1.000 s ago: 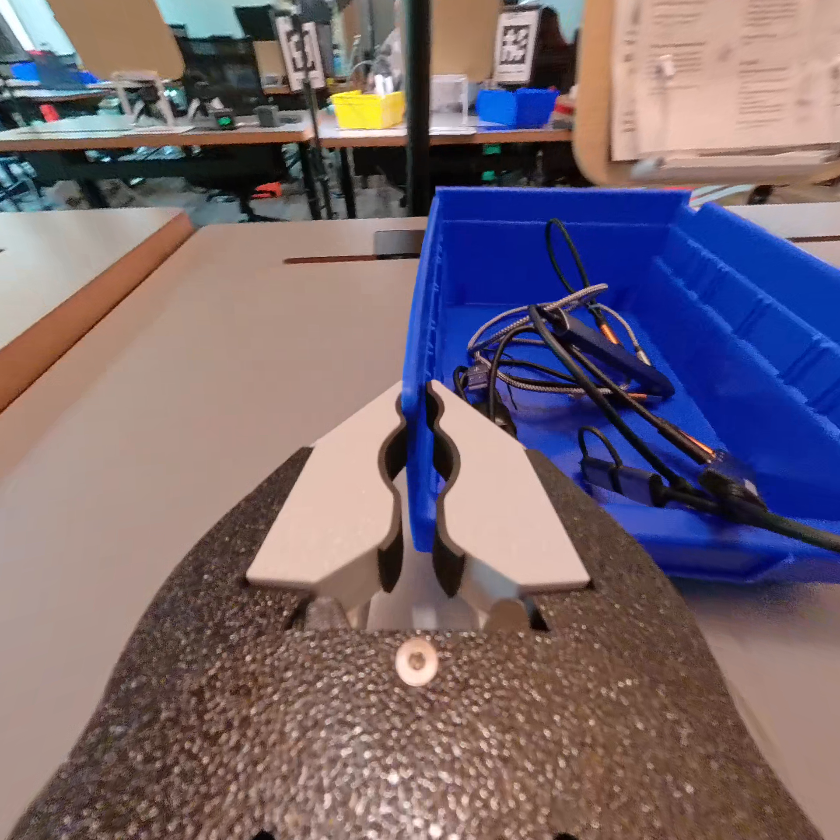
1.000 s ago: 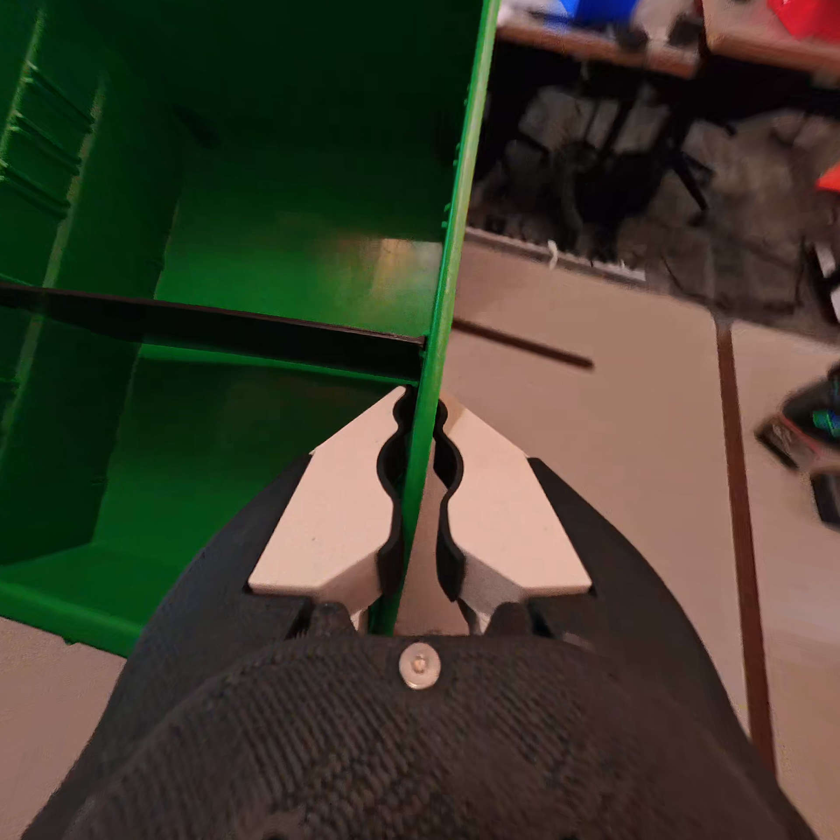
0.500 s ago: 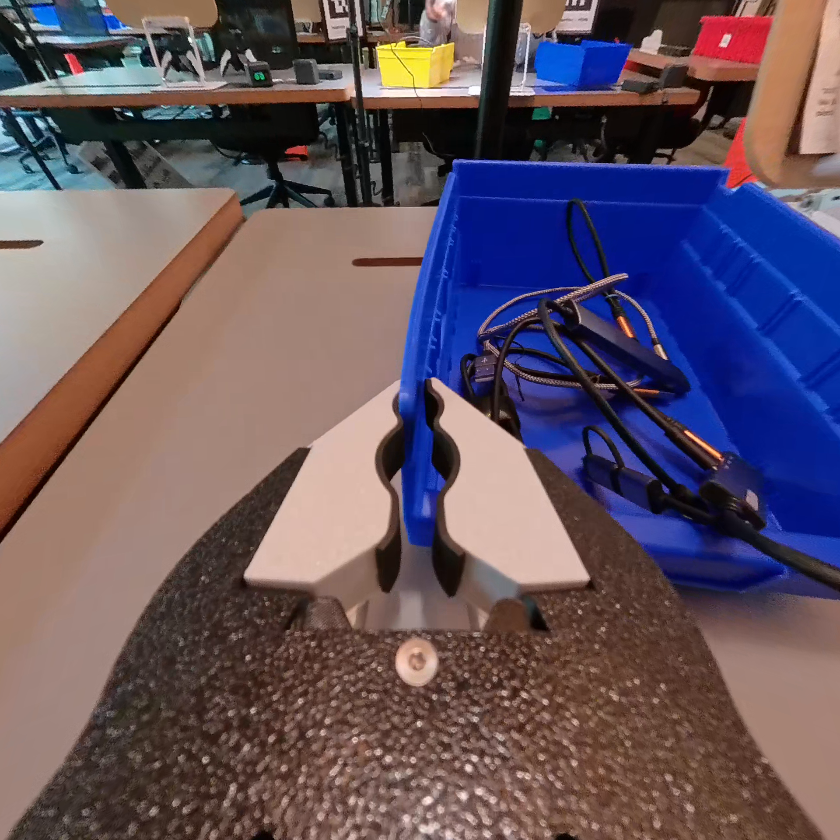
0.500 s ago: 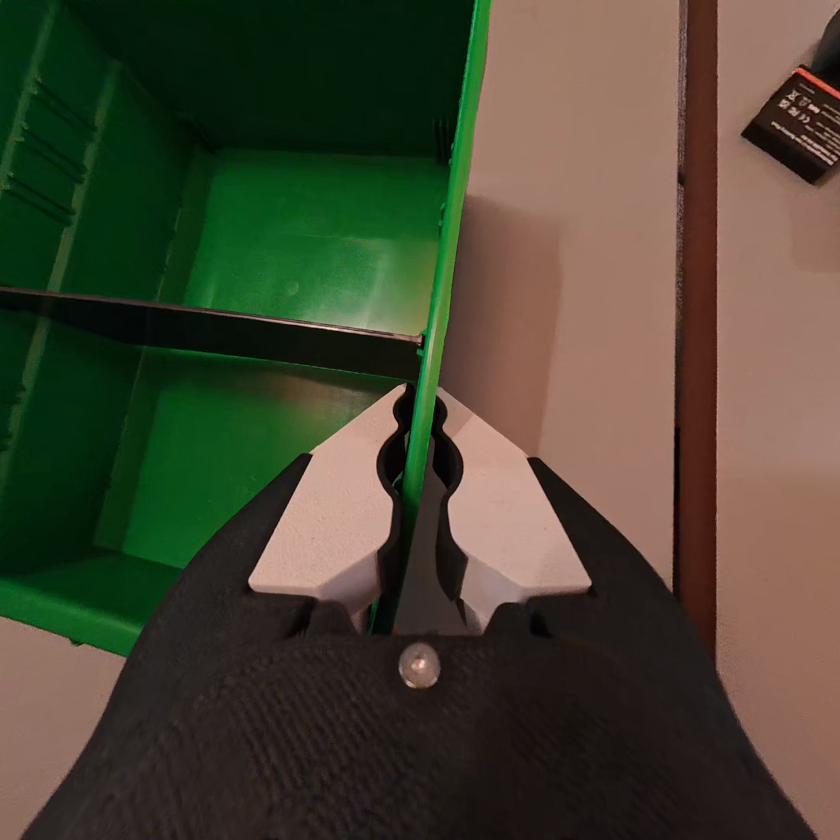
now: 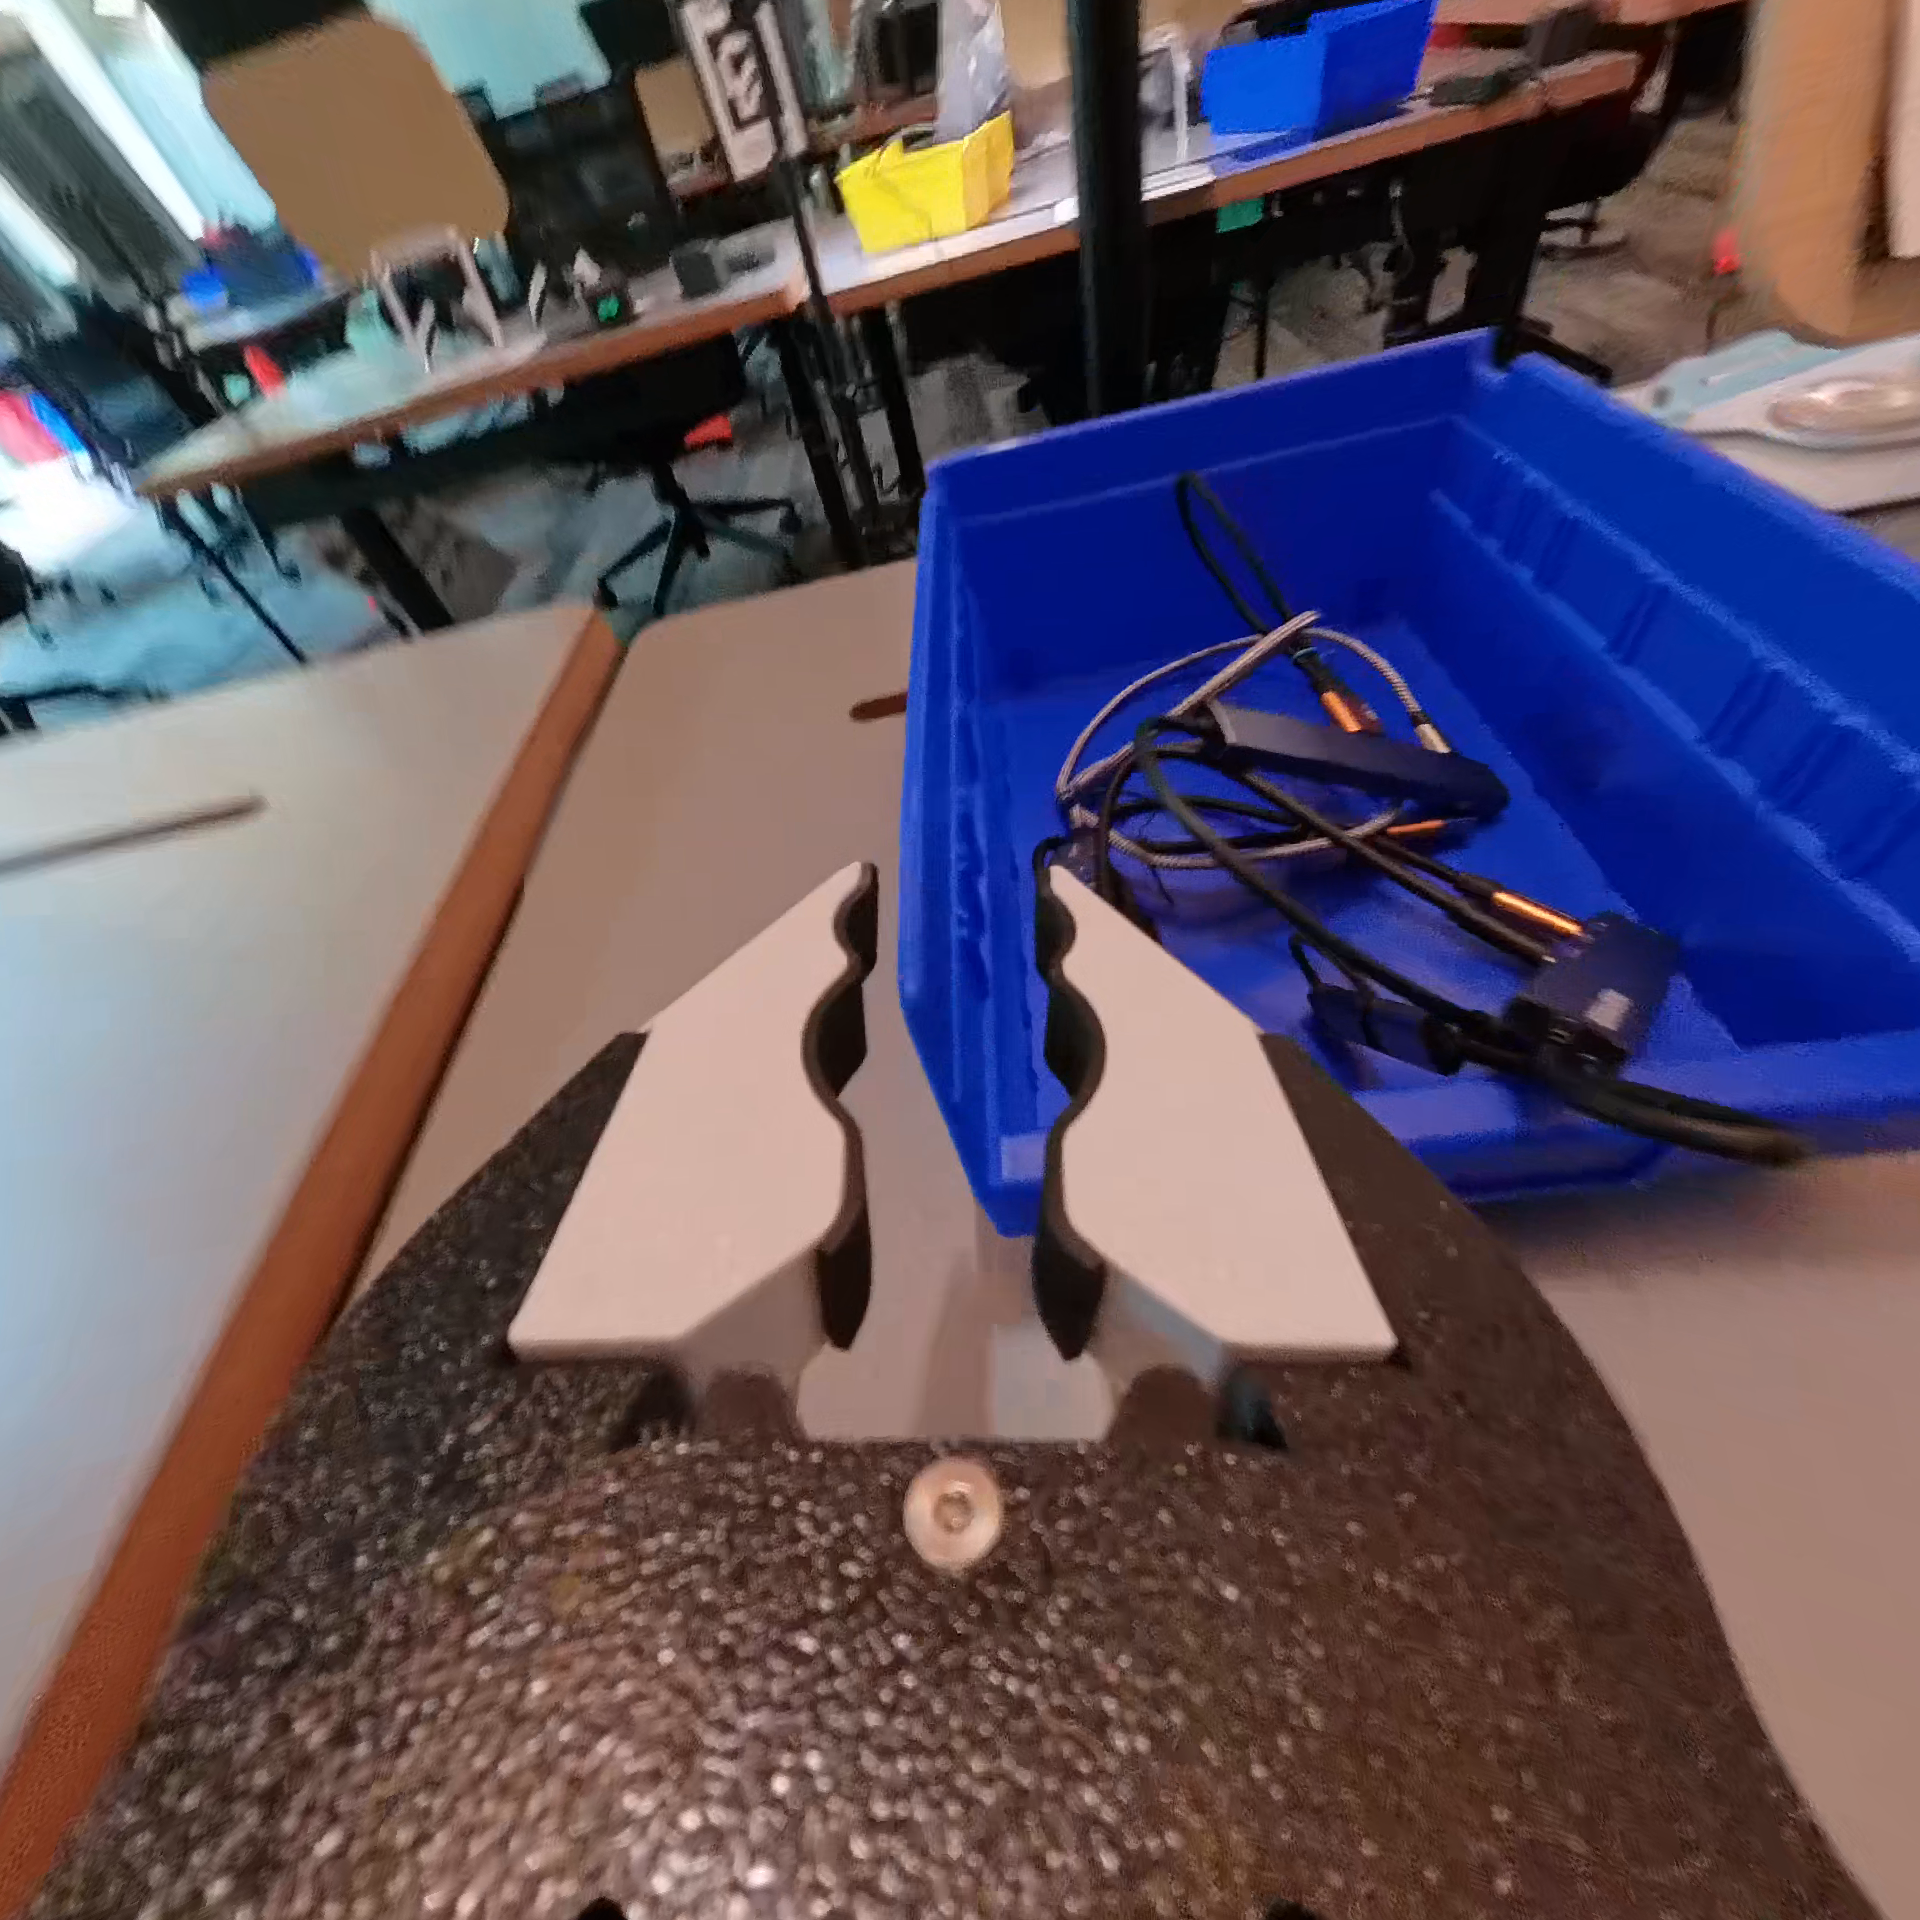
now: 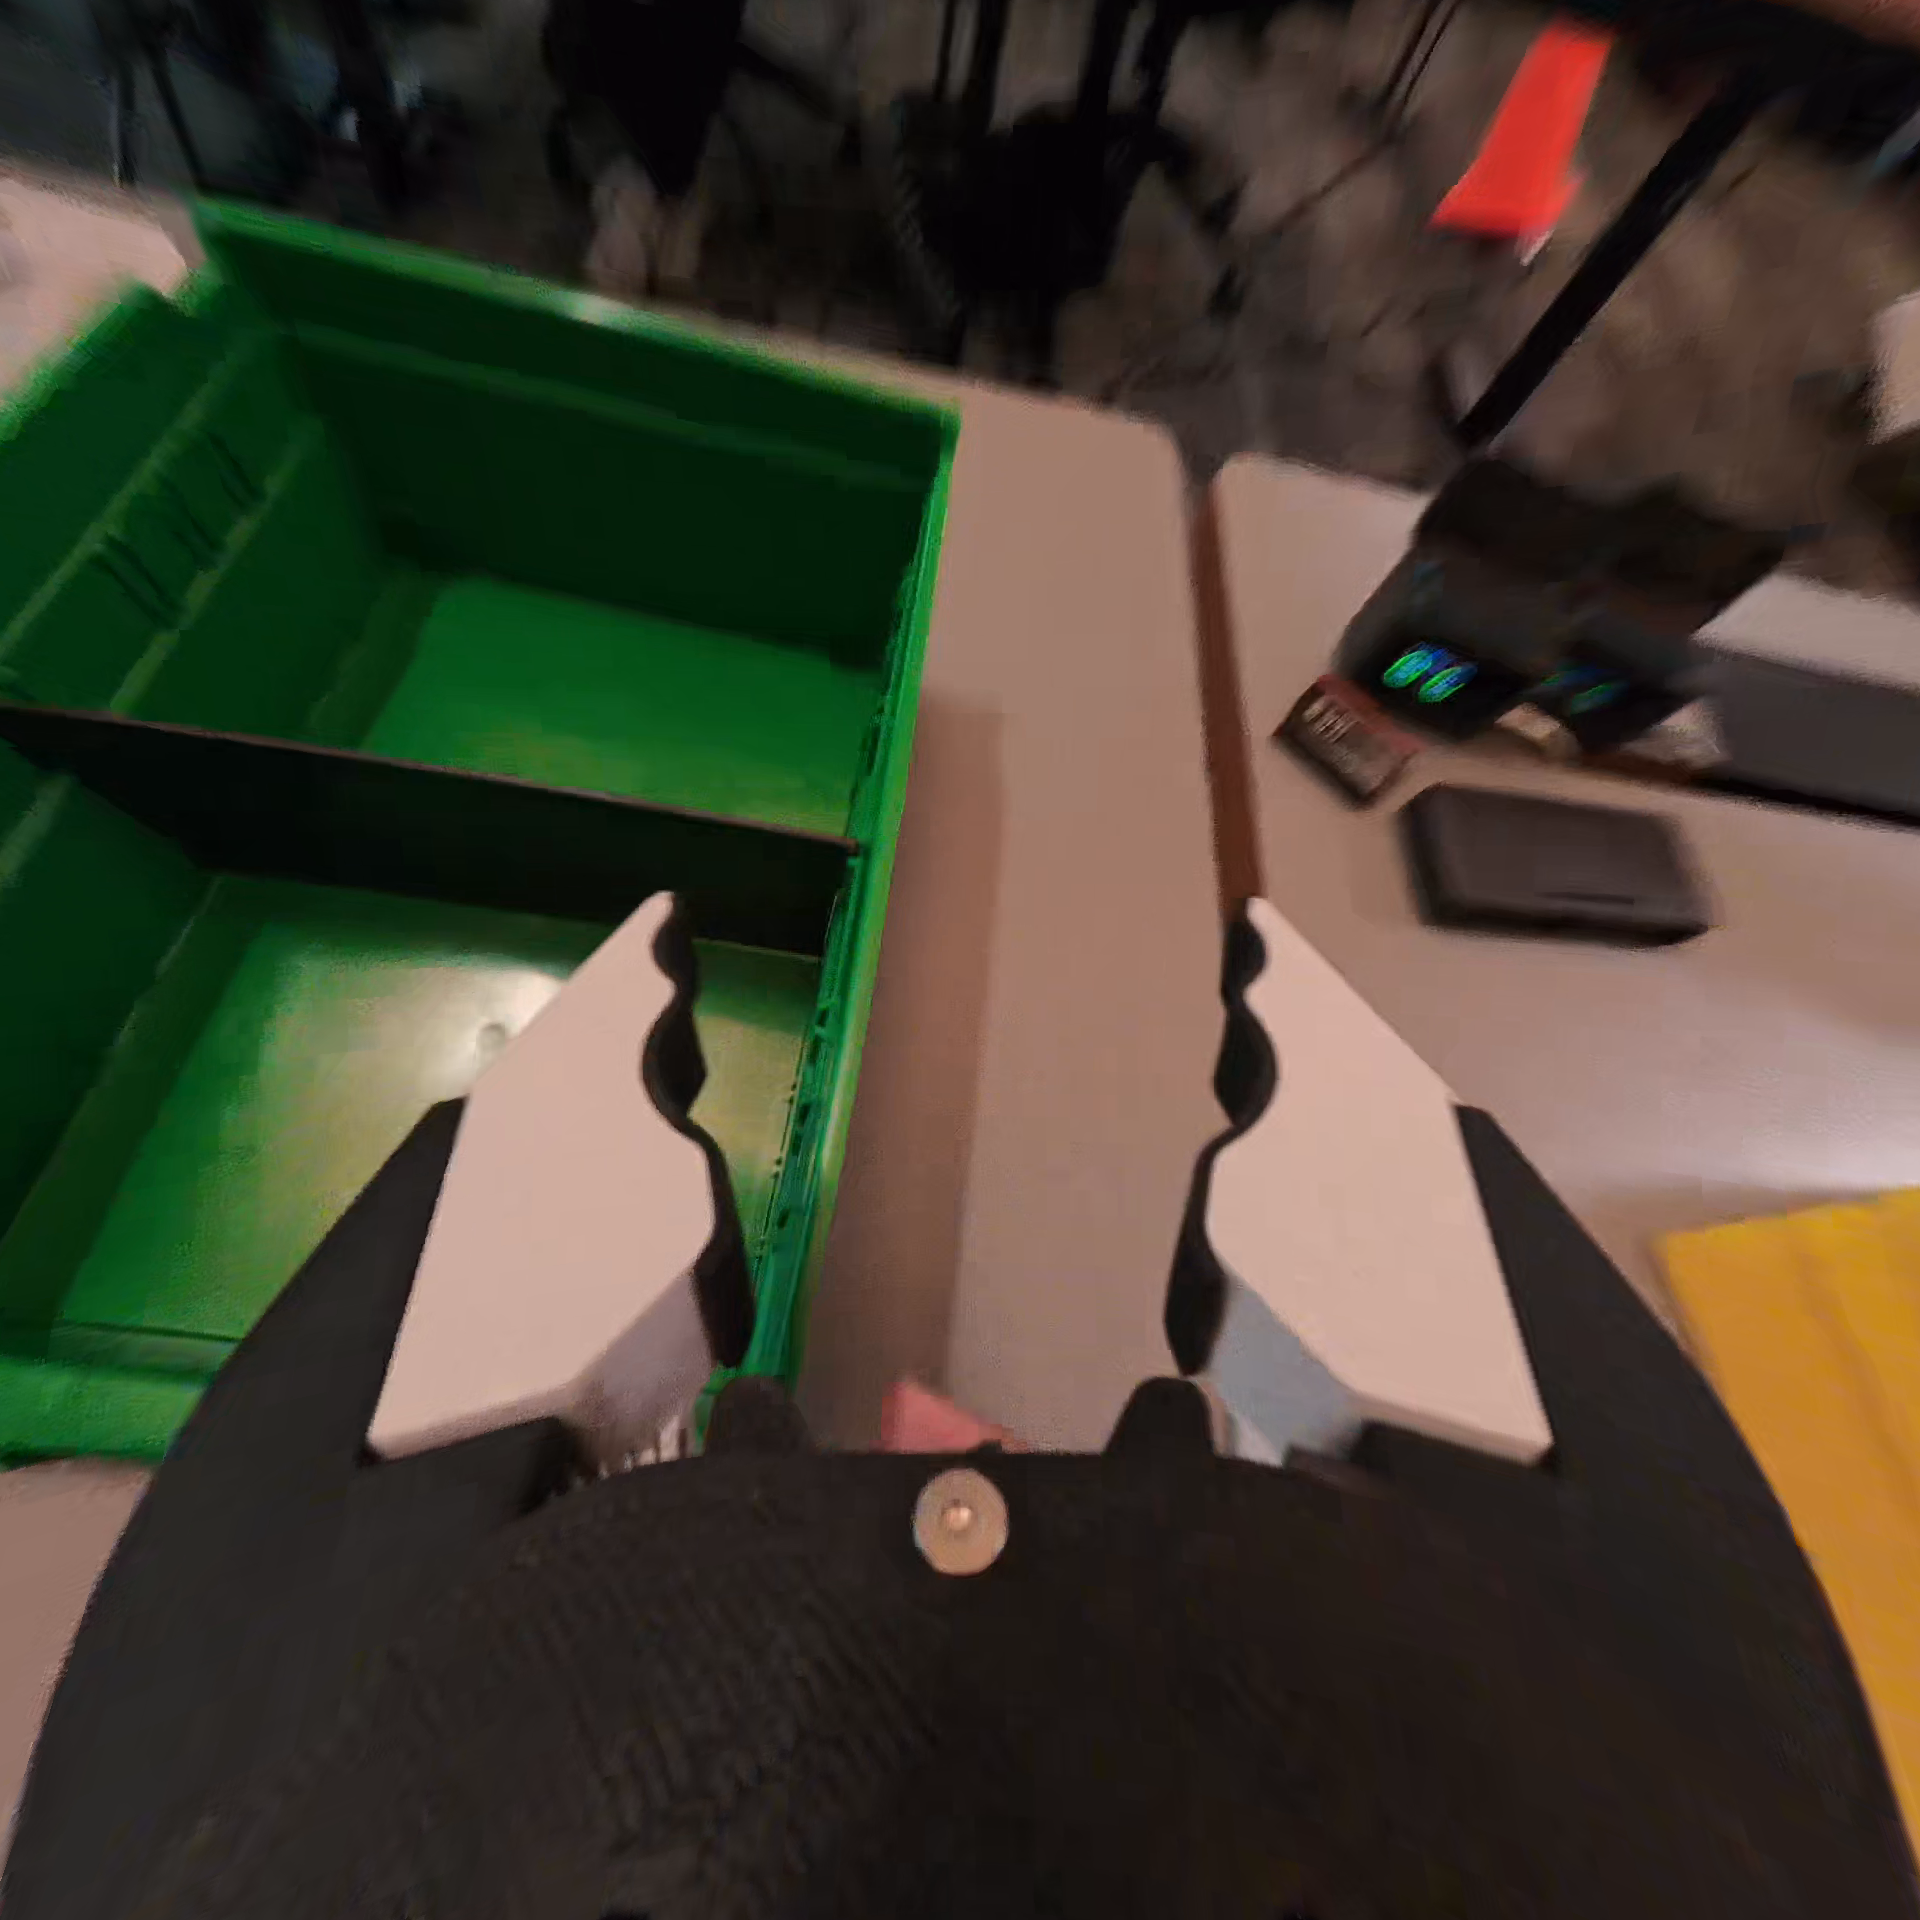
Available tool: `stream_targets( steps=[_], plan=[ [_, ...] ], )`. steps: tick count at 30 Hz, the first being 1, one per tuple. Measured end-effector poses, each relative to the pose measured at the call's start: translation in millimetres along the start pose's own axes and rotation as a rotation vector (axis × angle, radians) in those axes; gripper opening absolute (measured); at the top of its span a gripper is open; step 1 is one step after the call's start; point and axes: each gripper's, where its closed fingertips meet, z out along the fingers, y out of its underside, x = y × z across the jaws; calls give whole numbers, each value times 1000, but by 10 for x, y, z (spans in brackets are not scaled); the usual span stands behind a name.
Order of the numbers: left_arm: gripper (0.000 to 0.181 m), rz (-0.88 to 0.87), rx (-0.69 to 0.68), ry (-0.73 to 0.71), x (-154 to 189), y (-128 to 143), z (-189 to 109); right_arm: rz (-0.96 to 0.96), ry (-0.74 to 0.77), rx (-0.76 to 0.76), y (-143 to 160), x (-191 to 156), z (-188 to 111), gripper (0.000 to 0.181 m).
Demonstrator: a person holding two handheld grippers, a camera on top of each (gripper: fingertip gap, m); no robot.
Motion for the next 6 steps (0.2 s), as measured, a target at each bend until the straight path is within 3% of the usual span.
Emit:
stream_targets(
  steps=[3,6],
  plan=[
    [30,142,-21,125,278,-227,-198,-63,-52,215,-311,-318,-643,105],
    [32,235,-112,364,756,-309,-352,-148,-322,294,-271,-1137,-1136,108]
  ],
)
